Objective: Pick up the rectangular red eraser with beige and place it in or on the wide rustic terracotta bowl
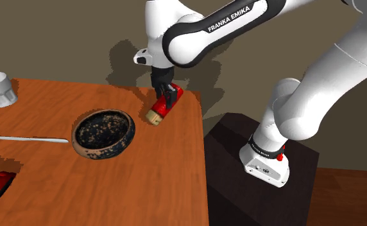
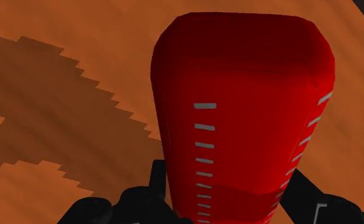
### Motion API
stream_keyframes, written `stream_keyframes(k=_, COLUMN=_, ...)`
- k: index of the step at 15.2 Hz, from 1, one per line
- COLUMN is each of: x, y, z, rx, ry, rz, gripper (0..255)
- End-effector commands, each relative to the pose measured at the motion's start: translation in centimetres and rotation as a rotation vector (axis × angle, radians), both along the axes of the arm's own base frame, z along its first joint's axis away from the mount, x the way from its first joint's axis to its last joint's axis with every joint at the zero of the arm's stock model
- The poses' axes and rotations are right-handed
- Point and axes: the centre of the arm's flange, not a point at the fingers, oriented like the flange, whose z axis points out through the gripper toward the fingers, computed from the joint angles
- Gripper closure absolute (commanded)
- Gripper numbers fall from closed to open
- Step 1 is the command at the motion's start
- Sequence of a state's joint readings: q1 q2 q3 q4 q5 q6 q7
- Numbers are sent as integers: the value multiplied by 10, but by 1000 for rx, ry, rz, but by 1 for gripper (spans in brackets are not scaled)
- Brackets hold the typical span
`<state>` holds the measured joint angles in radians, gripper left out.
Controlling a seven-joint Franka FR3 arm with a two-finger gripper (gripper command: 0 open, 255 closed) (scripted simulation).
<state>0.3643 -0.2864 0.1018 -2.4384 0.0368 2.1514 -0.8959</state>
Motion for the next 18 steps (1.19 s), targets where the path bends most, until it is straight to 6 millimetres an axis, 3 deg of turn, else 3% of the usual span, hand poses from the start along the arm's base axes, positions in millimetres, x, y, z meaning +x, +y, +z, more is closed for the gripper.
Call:
stream_keyframes(k=1, x=0, y=0, z=10, rx=0, ry=0, rz=0, gripper=255)
stream_keyframes(k=18, x=0, y=0, z=100, rx=0, ry=0, rz=0, gripper=255)
